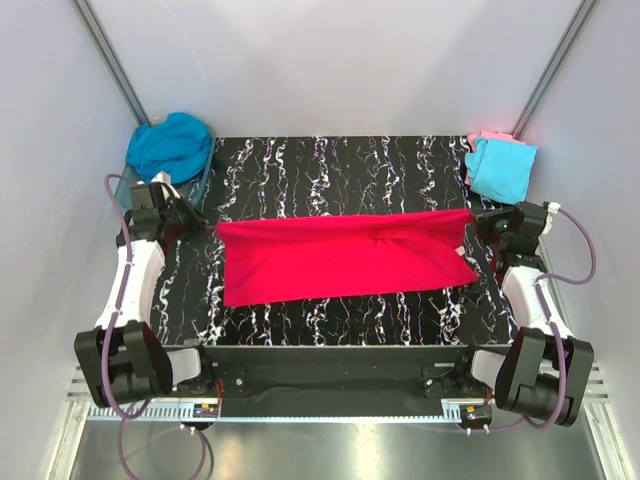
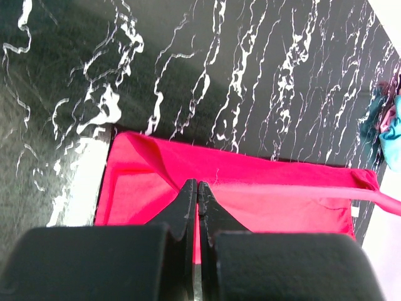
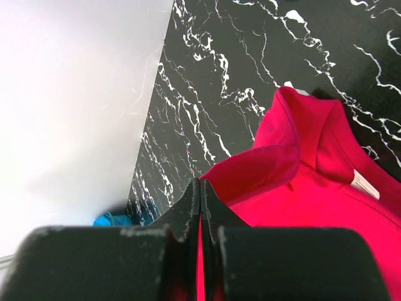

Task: Fold and stack the t-shirts
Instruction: Fold the tshirt

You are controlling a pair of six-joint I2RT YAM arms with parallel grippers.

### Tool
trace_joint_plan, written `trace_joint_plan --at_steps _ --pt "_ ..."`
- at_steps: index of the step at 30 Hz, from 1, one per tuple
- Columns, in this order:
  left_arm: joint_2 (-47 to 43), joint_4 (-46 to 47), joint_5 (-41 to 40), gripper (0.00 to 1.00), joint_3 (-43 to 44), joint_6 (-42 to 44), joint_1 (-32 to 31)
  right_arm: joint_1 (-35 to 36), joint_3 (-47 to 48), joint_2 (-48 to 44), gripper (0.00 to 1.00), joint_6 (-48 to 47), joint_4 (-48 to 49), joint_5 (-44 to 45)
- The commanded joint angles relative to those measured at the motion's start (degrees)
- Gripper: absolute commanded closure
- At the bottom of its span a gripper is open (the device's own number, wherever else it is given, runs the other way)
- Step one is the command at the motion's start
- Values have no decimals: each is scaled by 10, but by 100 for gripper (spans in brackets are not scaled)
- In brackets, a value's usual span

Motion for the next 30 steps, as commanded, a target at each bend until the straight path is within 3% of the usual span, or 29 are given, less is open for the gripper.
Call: trace_joint_plan --at_steps 1,16,23,30 --pt "-47 0 -8 100 -15 -12 5 -7 -3 -31 100 10 -12 34" --pt "-194 -52 -2 100 -107 -33 5 -8 -60 -127 100 46 -114 58" --pt "-256 -63 -18 100 -173 -40 5 -9 -122 -223 100 21 -134 59" --pt "-290 -77 -19 100 -202 -68 5 -9 -149 -244 100 -5 -170 70"
